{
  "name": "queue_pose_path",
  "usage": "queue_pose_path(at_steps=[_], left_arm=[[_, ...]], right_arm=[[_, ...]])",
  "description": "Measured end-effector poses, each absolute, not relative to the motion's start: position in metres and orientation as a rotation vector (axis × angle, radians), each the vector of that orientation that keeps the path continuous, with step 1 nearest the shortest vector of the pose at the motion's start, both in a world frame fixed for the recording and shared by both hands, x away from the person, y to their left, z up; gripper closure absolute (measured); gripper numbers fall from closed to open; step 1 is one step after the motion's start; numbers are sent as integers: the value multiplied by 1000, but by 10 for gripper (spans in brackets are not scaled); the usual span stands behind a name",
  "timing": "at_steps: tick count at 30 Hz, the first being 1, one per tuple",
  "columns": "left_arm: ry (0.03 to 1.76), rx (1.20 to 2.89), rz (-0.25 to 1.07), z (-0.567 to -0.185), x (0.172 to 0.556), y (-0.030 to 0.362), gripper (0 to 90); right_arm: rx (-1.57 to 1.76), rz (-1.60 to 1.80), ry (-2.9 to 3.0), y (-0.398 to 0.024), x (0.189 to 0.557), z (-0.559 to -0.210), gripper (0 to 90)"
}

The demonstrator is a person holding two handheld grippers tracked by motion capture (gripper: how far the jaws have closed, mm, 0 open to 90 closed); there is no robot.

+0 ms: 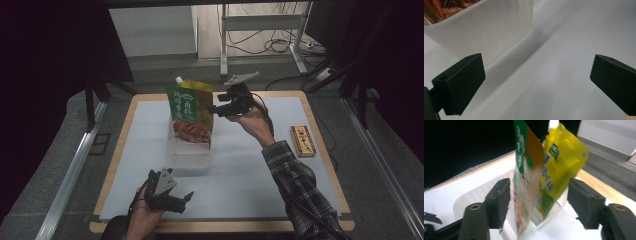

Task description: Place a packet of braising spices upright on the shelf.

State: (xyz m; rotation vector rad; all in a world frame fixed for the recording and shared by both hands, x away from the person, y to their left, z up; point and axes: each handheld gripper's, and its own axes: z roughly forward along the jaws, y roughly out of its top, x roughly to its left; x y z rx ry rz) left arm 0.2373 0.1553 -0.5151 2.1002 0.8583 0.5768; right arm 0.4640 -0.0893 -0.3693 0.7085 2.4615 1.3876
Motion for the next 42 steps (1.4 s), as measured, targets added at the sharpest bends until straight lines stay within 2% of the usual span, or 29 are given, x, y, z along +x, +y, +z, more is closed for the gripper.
queue_pose_path(at_steps=[10, 23, 42], left_arm=[[857, 2100, 580, -515, 237, 155, 0], [855, 2104, 582, -516, 237, 154, 0], [859, 2096, 576, -517, 237, 153, 0]], right_arm=[[693, 1367, 2445, -107, 454, -379, 213], [723, 1356, 2432, -129, 444, -395, 118], [728, 1297, 2436, -155, 423, -409, 64]])
